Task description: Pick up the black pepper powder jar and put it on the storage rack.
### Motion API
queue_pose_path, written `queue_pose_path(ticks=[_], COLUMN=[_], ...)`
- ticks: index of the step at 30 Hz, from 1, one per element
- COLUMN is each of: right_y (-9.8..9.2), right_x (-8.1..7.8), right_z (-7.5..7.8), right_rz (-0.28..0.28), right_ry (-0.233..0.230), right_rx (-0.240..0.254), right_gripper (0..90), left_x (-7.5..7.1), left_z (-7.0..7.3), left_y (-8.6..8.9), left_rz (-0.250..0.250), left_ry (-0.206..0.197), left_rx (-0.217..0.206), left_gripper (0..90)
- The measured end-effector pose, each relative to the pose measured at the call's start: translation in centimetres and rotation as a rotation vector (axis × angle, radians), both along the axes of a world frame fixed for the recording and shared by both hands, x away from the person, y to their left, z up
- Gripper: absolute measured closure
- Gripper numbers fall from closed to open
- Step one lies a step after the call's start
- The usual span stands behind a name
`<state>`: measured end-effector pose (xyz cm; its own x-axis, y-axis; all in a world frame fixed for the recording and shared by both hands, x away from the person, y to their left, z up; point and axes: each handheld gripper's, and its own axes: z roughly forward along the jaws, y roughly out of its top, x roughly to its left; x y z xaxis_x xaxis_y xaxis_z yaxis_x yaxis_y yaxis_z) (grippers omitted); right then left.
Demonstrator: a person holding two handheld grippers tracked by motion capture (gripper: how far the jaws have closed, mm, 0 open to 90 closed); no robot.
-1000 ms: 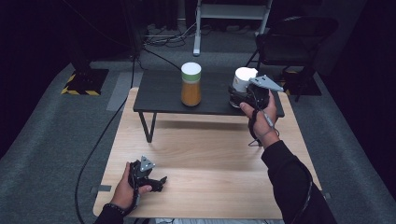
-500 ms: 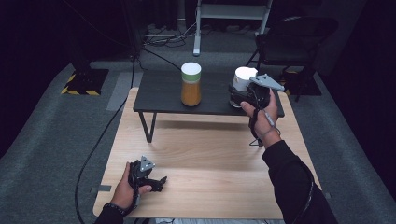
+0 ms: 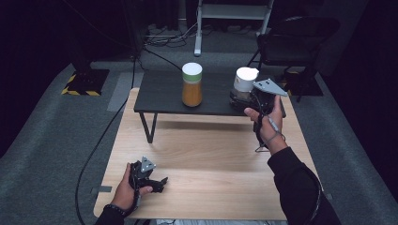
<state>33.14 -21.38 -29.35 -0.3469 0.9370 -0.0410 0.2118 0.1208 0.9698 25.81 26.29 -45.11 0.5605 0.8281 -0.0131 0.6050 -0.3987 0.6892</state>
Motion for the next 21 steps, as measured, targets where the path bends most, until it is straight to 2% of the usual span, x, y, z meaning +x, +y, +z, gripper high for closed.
queue_pose_path(ticks=[8,12,21], right_y=[0.0,0.0,-0.1], right_x=[-1.5,-2.8,-4.8], right_z=[-1.3,-2.6,-4.2], right_rz=[0.005,0.009,0.053], right_ry=[-0.063,-0.125,-0.164], right_rx=[-0.066,-0.091,-0.157], right_gripper=[4.8,4.8,4.9], left_x=[0.0,0.0,0.0], left_z=[0.0,0.0,0.0], left_y=[0.0,0.0,0.0], left_rz=[0.000,0.000,0.000], left_ry=[0.000,0.000,0.000], left_rx=[0.000,0.000,0.000], left_gripper=[0.4,0.4,0.5])
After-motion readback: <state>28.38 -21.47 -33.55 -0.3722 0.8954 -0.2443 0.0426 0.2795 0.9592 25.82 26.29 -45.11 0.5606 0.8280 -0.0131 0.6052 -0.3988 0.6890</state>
